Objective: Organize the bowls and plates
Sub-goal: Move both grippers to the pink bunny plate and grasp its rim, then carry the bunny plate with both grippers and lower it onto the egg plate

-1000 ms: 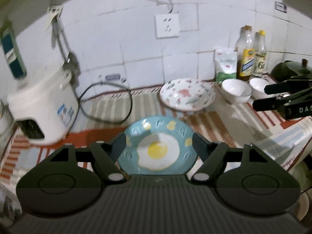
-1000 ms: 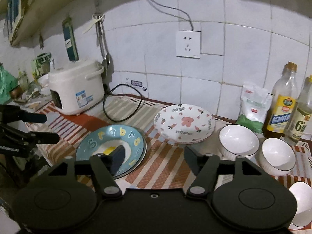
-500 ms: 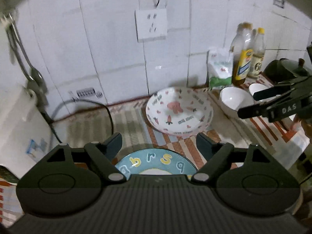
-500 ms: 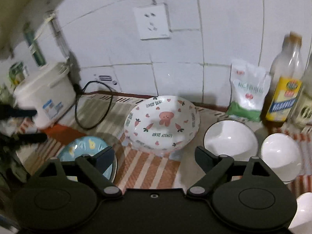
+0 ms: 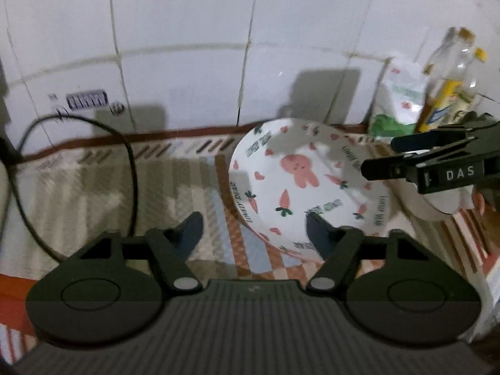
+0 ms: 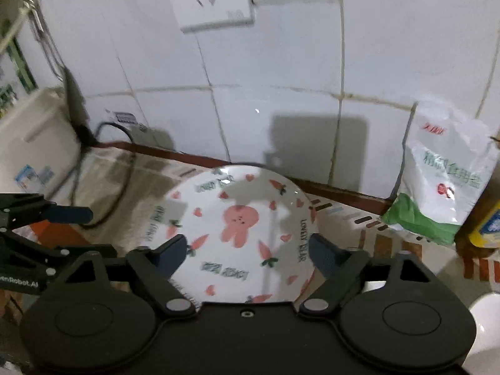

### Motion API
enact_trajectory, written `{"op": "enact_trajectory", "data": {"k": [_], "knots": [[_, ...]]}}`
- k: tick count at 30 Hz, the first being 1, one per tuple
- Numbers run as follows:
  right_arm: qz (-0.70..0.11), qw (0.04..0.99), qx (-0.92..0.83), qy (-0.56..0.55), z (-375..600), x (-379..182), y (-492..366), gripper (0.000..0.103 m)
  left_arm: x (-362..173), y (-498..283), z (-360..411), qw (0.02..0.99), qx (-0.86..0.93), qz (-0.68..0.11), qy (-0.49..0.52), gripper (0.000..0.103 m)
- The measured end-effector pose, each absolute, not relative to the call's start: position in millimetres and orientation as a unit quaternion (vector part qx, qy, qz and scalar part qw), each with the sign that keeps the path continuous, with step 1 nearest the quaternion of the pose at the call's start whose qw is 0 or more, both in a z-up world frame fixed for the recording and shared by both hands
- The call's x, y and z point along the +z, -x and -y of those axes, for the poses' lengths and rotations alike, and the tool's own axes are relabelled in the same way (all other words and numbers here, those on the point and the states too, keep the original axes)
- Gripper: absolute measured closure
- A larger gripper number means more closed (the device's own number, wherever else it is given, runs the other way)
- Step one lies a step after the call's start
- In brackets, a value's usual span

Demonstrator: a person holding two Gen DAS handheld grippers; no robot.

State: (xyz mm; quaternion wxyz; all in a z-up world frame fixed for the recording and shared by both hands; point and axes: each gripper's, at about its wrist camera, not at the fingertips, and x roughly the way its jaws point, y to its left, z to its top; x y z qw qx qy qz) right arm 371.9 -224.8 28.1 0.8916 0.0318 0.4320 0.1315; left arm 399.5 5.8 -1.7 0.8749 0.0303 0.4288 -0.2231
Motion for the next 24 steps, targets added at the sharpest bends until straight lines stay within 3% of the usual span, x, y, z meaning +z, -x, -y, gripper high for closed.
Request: {"op": "enact_trajectory", "data": {"k": [2, 9, 11, 14, 21, 24], "knots": [[-0.443, 0.888, 0.120, -0.013, 225.3, 16.7, -384.3, 0.025, -15.3, -412.8, -3.0, 0.872, -0.213, -0.440, -0.024, 0.042], [-0.470, 0.877, 0.101, 0.000, 239.9, -1.8, -410.9, 0.034, -43.7, -440.6, -0.7, 0.862, -0.206, -0.463, 0.002, 0.064], [-0.486, 0.868, 0.103, 0.005, 239.8, -9.7, -416.4, 0.053, -49.1, -445.9, -0.4, 0.857, -0.206, -0.471, 0.009, 0.072], [-0.497, 0.862, 0.106, -0.007, 243.3, -16.0, -421.0, 0.064, -52.8, -450.4, -3.4, 0.850, -0.222, -0.477, 0.033, 0.085], [-0.494, 0.856, 0.133, -0.066, 259.3, -22.2, -428.6, 0.065, -58.8, -455.3, -6.9, 0.843, -0.219, -0.484, 0.079, 0.088], [-0.490, 0.858, 0.134, -0.083, 263.6, -22.6, -428.2, 0.070, -60.6, -456.0, -11.4, 0.839, -0.219, -0.488, 0.099, 0.090]]}}
